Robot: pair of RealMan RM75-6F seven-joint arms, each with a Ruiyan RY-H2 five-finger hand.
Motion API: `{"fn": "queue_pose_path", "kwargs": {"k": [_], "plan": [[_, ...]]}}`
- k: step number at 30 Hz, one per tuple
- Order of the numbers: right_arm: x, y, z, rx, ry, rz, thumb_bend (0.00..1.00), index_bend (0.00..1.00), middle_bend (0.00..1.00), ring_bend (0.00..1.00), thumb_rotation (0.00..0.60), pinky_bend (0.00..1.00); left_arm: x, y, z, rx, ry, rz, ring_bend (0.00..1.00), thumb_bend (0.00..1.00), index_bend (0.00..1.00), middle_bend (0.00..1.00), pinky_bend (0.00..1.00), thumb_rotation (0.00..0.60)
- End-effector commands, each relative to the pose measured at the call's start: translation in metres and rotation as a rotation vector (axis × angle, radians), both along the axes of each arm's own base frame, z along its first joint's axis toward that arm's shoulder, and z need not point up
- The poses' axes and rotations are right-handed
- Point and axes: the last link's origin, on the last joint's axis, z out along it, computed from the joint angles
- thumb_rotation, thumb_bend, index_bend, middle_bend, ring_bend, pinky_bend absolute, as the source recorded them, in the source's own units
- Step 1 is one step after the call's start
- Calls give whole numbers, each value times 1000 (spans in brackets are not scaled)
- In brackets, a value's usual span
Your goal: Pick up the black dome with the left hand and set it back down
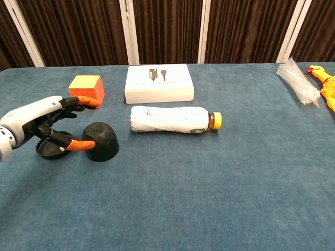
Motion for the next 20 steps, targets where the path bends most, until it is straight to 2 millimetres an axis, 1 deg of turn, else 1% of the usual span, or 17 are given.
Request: {"fn": "queue_pose_path", "kwargs": {"k": [1, 3, 6, 8, 10, 11, 13, 14, 17, 20], "plan": [[0, -1, -1, 0, 1, 2, 209, 0, 0, 166, 600, 112, -1, -5, 11, -4, 32, -18, 0, 249, 108, 5, 0, 600], [1, 1, 0, -2, 3, 2, 209, 0, 0, 166, 600, 112, -1, -11, 20, -3, 35, -33, 0, 226, 97, 3, 0, 600], [1, 1, 0, -3, 2, 3, 208, 0, 0, 166, 600, 112, -3, -20, 31, 2, 52, -54, 0, 202, 93, 40, 0, 600], [2, 2, 1, -5, 3, 5, 208, 0, 0, 166, 600, 112, -9, -32, 46, 15, 87, -74, 0, 202, 94, 76, 0, 600], [3, 2, 1, -7, 5, 10, 209, 0, 0, 166, 600, 112, -20, -43, 65, 61, 162, -84, 0, 204, 100, 100, 0, 600], [3, 2, 2, -10, 8, 14, 209, 0, 0, 166, 600, 112, -31, -53, 82, 122, 233, -81, 0, 204, 102, 103, 0, 600], [4, 2, 2, -17, 10, 21, 209, 0, 0, 166, 600, 112, -46, -66, 103, 215, 336, -66, 0, 204, 109, 109, 0, 600], [4, 2, 3, -21, 9, 23, 209, 0, 0, 166, 600, 112, -58, -75, 117, 281, 401, -42, 0, 204, 111, 110, 0, 600], [4, 2, 2, -25, 4, 28, 209, 0, 0, 166, 600, 112, -83, -91, 139, 404, 497, 29, 0, 204, 119, 114, 0, 600], [4, 2, 1, -17, 6, 29, 209, 0, 0, 166, 600, 112, -103, -99, 151, 465, 546, 84, 0, 206, 121, 117, 0, 600]]}}
